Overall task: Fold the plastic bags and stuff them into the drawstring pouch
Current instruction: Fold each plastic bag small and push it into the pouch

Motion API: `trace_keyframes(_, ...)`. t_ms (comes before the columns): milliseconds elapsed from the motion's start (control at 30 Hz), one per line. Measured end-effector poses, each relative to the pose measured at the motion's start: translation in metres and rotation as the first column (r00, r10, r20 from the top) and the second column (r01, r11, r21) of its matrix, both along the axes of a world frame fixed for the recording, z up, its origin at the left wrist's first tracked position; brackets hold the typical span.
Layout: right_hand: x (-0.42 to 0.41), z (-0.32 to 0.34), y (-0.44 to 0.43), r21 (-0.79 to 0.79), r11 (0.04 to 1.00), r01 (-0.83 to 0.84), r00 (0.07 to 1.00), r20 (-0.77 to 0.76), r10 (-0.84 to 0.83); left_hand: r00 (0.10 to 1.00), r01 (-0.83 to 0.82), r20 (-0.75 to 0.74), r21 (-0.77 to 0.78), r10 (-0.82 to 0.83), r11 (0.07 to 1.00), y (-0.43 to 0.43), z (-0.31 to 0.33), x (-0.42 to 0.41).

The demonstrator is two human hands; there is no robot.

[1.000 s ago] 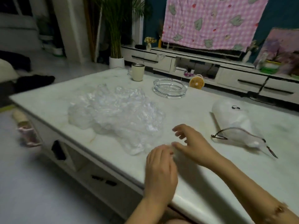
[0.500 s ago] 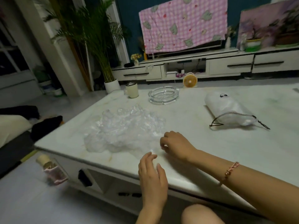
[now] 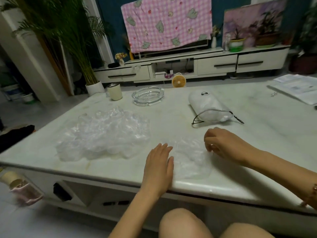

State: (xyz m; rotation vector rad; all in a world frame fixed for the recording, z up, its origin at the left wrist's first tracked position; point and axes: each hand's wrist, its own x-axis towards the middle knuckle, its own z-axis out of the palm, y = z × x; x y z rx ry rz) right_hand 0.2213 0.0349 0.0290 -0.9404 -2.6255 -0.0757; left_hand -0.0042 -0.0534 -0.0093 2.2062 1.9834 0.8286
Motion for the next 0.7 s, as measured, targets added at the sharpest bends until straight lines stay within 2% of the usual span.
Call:
trace_keyframes(100, 0.030, -0.002, -0.005, -0.050, 0.976, 0.214, 0.977, 0.013, -0.214, 0.979, 0.052, -0.188, -0.148, -0.080, 0.988, 0.003, -0.002, 0.019)
trace_keyframes(167, 0.037, -0.004, -0.015, -0.069, 0.922, 0.381, 0.922, -0.047, -0.384, 0.975, 0.047, -0.209, -0.163, -0.081, 0.985, 0.000, -0.004, 0.032)
trace_keyframes(200, 0.033, -0.004, -0.022, -0.115, 0.910, 0.397, 0.908, -0.095, -0.408, 0.984, 0.042, -0.168, -0.130, -0.063, 0.991, -0.003, -0.002, 0.035)
trace_keyframes(233, 0.029, -0.005, -0.031, -0.162, 0.921, 0.354, 0.911, -0.161, -0.379, 0.991, 0.053, -0.115, -0.083, -0.062, 0.995, -0.004, 0.000, 0.040)
trace_keyframes(300, 0.014, -0.002, -0.050, -0.279, 0.946, 0.164, 0.944, -0.235, -0.232, 0.986, 0.124, -0.106, -0.044, -0.128, 0.991, -0.003, 0.005, 0.043)
trace_keyframes(367, 0.006, -0.002, -0.061, -0.417, 0.908, 0.051, 0.974, -0.179, -0.138, 0.967, 0.207, -0.127, -0.123, -0.222, 0.971, -0.006, 0.007, 0.041)
trace_keyframes(433, 0.011, -0.005, -0.063, -0.448, 0.892, 0.062, 0.992, -0.071, -0.105, 0.948, 0.232, -0.164, -0.233, -0.273, 0.944, -0.010, 0.003, 0.033)
trace_keyframes(533, 0.022, -0.013, -0.061, -0.466, 0.878, 0.110, 0.992, -0.001, -0.125, 0.947, 0.257, -0.138, -0.218, -0.290, 0.942, -0.012, -0.001, 0.023)
trace_keyframes(633, 0.023, -0.023, -0.061, -0.406, 0.909, 0.089, 0.979, -0.131, -0.154, 0.957, 0.268, -0.082, -0.115, -0.278, 0.957, -0.009, 0.001, 0.022)
trace_keyframes(700, 0.024, -0.025, -0.057, -0.374, 0.923, 0.091, 0.937, -0.282, -0.207, 0.960, 0.269, -0.042, -0.153, -0.278, 0.951, -0.011, 0.003, 0.022)
